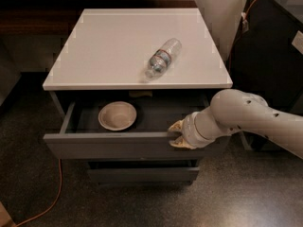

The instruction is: Place water bottle into top drawer

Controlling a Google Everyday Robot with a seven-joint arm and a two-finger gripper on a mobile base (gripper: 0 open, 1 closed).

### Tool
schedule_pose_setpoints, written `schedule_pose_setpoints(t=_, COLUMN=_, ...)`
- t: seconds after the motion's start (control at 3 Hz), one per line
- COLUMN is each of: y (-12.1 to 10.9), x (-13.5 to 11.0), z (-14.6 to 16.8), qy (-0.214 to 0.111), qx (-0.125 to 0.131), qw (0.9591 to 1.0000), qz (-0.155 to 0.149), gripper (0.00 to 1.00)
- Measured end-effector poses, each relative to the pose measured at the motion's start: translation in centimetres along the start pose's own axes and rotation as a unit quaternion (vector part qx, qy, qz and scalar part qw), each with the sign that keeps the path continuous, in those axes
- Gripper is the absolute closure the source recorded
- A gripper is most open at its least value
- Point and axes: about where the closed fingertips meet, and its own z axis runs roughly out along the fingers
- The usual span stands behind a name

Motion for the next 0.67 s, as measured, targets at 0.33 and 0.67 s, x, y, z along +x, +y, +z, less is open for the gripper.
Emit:
schedule_pose_setpoints(t=0.33, y=1.96, x=-0.98, z=-0.34, qy=-0.019, qx=-0.008, qw=0.9998, qz=0.006, gripper=1.0)
schedule_pose_setpoints(t=0.67, y=1.88, x=-1.07, z=-0.5, qy=-0.019, qx=-0.008, qw=0.9998, qz=0.006, gripper=1.0)
